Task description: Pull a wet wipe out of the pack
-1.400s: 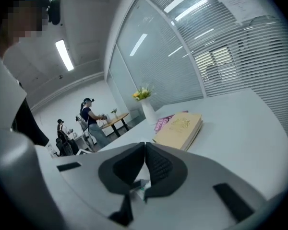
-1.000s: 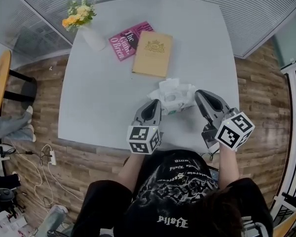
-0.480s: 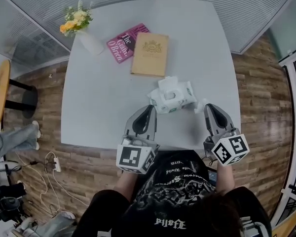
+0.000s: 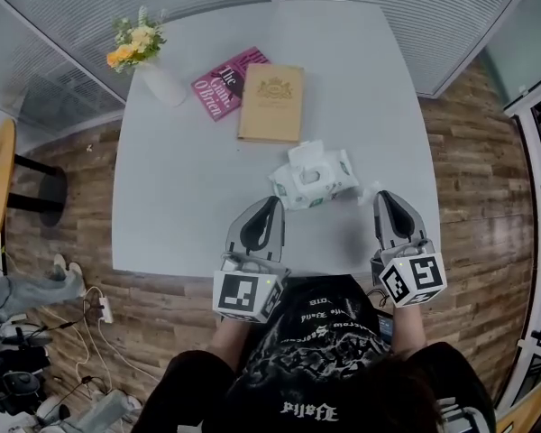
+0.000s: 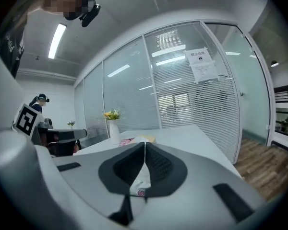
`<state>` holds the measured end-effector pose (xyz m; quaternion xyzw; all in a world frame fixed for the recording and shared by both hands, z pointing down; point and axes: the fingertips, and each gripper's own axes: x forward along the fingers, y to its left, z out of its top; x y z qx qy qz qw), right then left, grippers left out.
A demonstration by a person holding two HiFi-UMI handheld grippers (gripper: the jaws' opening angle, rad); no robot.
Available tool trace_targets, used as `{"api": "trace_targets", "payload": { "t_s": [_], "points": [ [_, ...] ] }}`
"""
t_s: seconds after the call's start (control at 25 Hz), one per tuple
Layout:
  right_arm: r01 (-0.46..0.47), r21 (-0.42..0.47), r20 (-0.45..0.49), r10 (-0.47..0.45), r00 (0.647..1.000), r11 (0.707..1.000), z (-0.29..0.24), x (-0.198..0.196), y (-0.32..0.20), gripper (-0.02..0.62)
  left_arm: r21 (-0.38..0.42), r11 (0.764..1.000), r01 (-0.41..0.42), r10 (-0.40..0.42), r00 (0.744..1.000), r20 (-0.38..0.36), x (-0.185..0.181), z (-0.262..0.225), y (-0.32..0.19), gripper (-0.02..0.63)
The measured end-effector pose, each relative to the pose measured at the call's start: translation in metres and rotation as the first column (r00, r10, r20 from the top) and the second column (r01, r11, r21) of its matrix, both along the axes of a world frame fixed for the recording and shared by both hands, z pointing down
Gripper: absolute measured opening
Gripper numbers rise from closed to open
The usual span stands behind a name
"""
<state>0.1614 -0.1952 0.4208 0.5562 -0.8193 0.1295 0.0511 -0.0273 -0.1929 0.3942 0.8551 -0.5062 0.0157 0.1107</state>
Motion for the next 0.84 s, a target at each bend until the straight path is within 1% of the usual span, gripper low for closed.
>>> {"api": "trace_targets", "payload": {
  "t_s": [0.24, 0.36, 0.84],
  "points": [
    [-0.002, 0.016, -0.033, 0.003, 0.999, 1.0, -0.0001, -0.0037, 0.0002, 0.006, -0.011, 1.0, 0.012, -0.012, 1.0, -0.004, -0.0054, 0.0036, 0.0003, 0.011],
    [-0.005, 0.008, -0.044, 0.005, 0.999, 1.0, 0.0024, -0.0027, 0.0015, 0.006, -0.016, 1.0, 0.017, -0.017, 1.0, 0.0, -0.0058, 0.006, 0.0015, 0.011],
    [-0.013, 0.004, -0.051, 0.013, 0.999, 1.0, 0.0046, -0.0027, 0.0043, 0.006, -0.025, 1.0, 0.013, -0.013, 1.0, 0.009, -0.0049, 0.0087, 0.0036, 0.011]
  ]
}}
